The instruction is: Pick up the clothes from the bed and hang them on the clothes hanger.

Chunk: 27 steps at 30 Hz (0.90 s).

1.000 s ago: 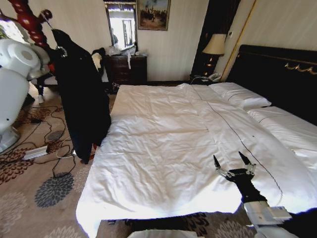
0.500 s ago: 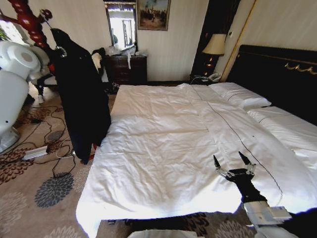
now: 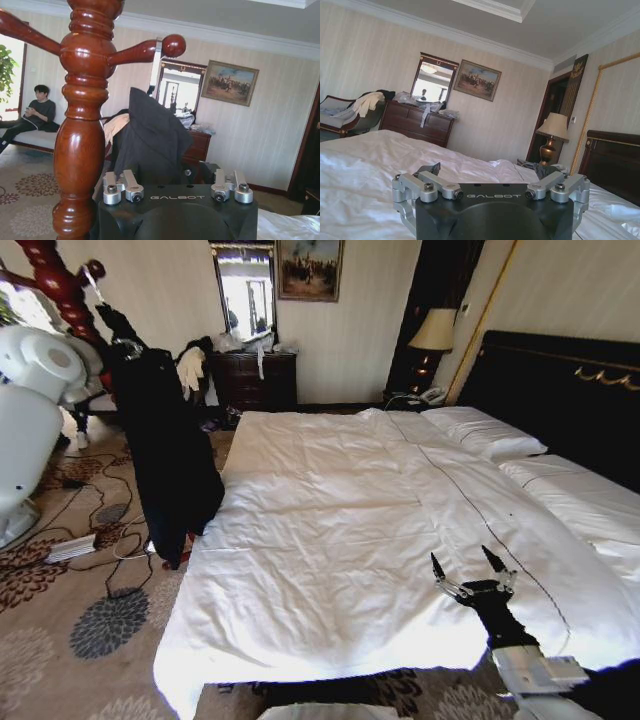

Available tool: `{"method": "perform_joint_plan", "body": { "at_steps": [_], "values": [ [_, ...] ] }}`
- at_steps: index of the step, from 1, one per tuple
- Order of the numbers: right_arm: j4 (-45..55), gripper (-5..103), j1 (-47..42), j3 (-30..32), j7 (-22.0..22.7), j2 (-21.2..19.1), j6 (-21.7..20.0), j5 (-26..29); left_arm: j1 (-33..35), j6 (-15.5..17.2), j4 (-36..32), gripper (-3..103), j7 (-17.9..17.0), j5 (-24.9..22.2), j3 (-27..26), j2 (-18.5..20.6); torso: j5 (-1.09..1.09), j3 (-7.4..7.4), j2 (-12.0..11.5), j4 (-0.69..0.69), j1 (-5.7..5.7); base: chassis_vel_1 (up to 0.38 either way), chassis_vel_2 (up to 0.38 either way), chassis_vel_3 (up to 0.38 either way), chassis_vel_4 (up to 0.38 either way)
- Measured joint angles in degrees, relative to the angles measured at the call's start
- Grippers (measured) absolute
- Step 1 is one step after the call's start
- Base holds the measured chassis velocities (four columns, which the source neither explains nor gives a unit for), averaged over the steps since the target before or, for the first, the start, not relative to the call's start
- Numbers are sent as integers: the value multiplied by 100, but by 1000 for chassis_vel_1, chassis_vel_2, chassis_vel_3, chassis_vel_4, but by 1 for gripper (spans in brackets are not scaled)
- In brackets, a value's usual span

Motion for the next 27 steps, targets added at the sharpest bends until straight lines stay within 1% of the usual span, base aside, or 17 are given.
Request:
{"method": "perform_joint_plan", "body": {
  "at_steps": [2,3,5,6,8,9,11,14,15,18,20,21,22,24,26,27],
  "values": [
    [0,100,0,0,0,0,0,0,-22,23,-49,80,-27,-6,2,23,0,0,0,-1,0,0,0,0,0],
    [0,100,0,0,0,0,0,0,-26,25,-67,80,-43,-10,1,34,0,0,0,0,0,0,0,0,0],
    [0,100,0,0,0,0,0,0,-34,37,-134,90,-80,-25,-13,72,-1,1,0,0,0,0,0,0,0],
    [0,100,0,0,0,0,0,0,-34,37,-134,90,-80,-25,-13,72,-1,1,0,0,0,0,0,0,0],
    [0,100,0,0,0,0,0,0,-39,61,-257,98,-117,-41,-33,141,0,0,0,0,0,0,0,0,0],
    [0,100,0,0,0,0,0,0,-37,78,-388,100,-141,-79,-40,217,0,1,0,0,0,0,0,0,0],
    [0,100,0,0,0,0,0,0,-27,87,-495,100,-152,-110,-47,278,0,0,0,0,0,0,0,0,0],
    [0,100,0,0,0,0,0,0,27,130,-845,100,-219,-246,-88,503,0,0,0,0,0,0,0,0,0],
    [0,100,0,0,0,0,0,0,27,130,-845,100,-219,-246,-88,503,0,0,0,0,0,0,0,0,0],
    [0,100,0,0,0,0,0,0,92,156,-1116,100,-305,-395,-158,706,0,0,0,0,0,0,0,0,0],
    [0,100,0,0,0,0,0,0,162,158,-1323,100,-332,-456,-221,909,0,0,0,0,0,0,0,0,0],
    [0,100,0,0,0,0,0,0,162,158,-1323,100,-332,-456,-221,909,0,0,0,0,0,0,0,0,0],
    [0,100,0,0,0,0,0,0,197,154,-1391,100,-346,-481,-248,989,-1,0,0,1,0,0,0,0,0],
    [0,100,0,0,0,0,0,0,272,74,-1488,100,-360,-536,-304,1094,0,0,0,2,0,0,0,0,0],
    [0,100,0,0,0,0,0,0,503,-249,-1628,100,-206,-599,-504,1194,0,0,0,-1,0,0,0,0,0],
    [0,100,0,0,0,0,0,0,503,-249,-1628,100,-206,-599,-504,1194,0,0,0,-1,0,0,0,0,0]
  ]
}}
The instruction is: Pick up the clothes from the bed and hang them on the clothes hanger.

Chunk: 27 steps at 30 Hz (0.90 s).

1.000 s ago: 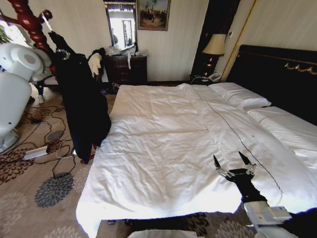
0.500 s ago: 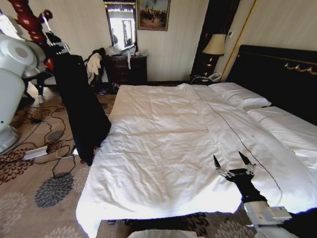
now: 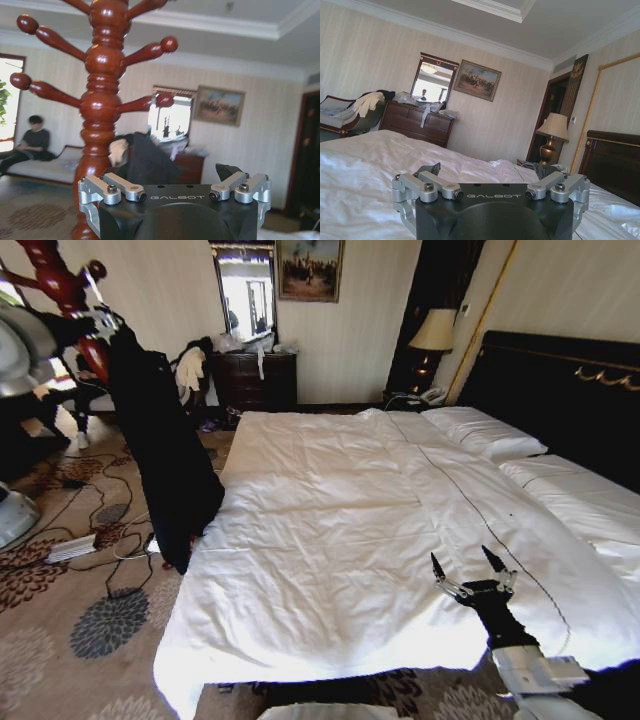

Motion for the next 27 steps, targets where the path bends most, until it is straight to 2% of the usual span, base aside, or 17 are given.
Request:
{"method": "perform_joint_plan", "body": {
  "at_steps": [3,5,12,16,27],
  "values": [
    [0,100,0,0,0,0,0,0,535,-216,-293,100,148,-271,-437,107,0,0,0,1,0,0,0,0,0],
    [0,100,0,0,0,0,0,0,812,-350,-467,100,199,-282,-597,143,-2,0,0,3,0,0,0,0,0],
    [0,100,0,0,0,0,0,0,1026,-431,-796,100,179,-224,-620,88,2,0,0,-1,1,0,0,0,0],
    [0,100,0,0,0,0,0,0,1069,-502,-918,100,165,-145,-524,25,0,0,0,1,1,0,0,0,0],
    [0,100,0,0,0,0,0,0,1512,-871,-1401,100,185,-104,-466,-45,1,0,0,2,0,0,0,0,0]
  ]
}}
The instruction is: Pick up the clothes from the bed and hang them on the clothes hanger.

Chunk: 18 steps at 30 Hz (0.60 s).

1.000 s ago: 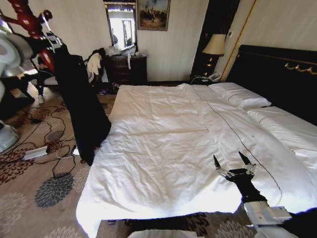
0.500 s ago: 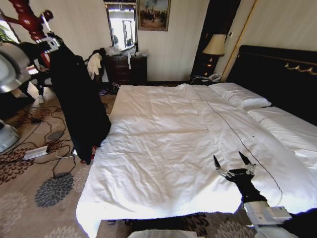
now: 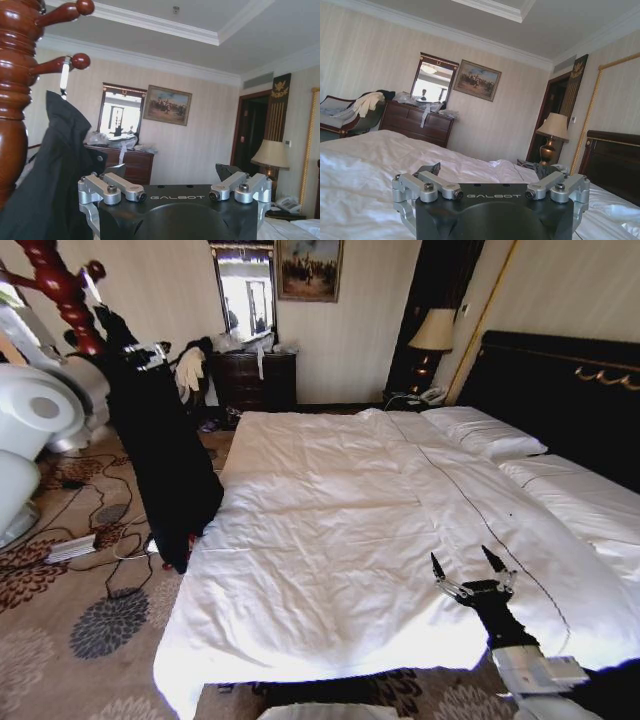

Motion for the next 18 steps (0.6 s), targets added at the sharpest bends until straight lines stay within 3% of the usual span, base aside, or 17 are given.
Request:
{"method": "perform_joint_plan", "body": {
  "at_steps": [10,18],
  "values": [
    [0,100,1,0,0,0,0,0,945,-202,-453,100,177,396,-452,-52,-1,0,0,-1,1,0,0,0,0],
    [0,100,0,0,0,0,0,0,2209,-310,-900,100,238,616,-1423,-82,-1,0,0,0,1,0,0,0,0]
  ]
}}
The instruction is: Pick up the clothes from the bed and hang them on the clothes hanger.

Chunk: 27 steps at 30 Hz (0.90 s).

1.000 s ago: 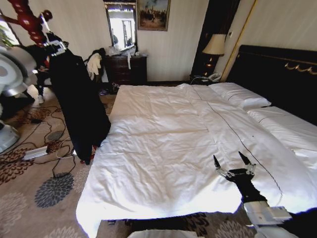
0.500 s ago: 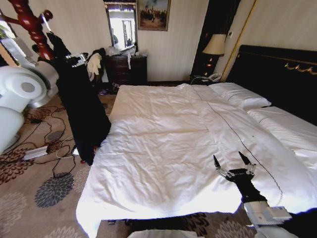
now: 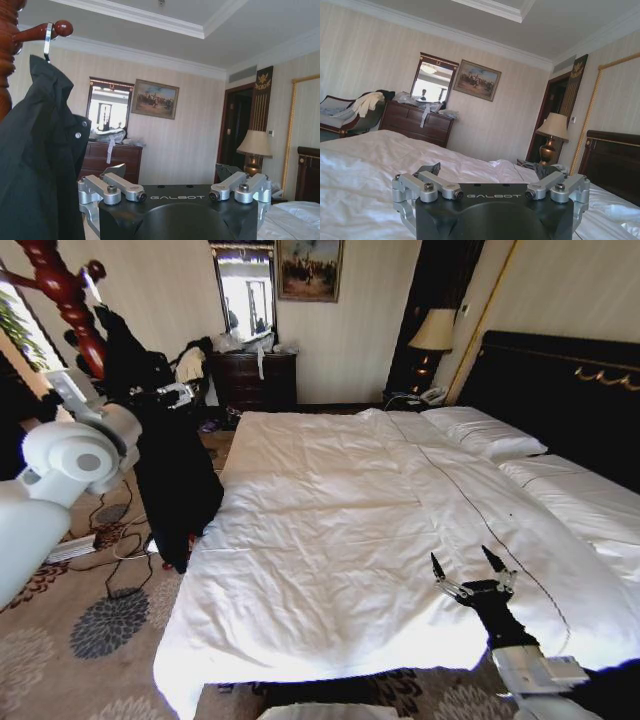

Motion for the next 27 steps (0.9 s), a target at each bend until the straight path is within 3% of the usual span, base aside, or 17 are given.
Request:
{"method": "perform_joint_plan", "body": {
  "at_steps": [3,7,19,27],
  "values": [
    [0,100,0,0,0,0,0,0,221,-44,-62,100,45,70,-135,0,0,0,0,0,0,0,0,0,0],
    [0,100,0,0,0,0,0,0,1000,-167,-323,100,132,277,-598,-31,-1,0,0,1,0,0,0,0,0],
    [0,100,0,0,0,0,0,0,2067,-411,-712,100,222,715,-1216,-341,0,0,0,-1,0,0,0,0,0],
    [0,100,0,0,0,0,0,0,3396,-710,-1040,100,460,1256,-1990,-669,-1,0,0,0,-1,0,0,0,0]
  ]
}}
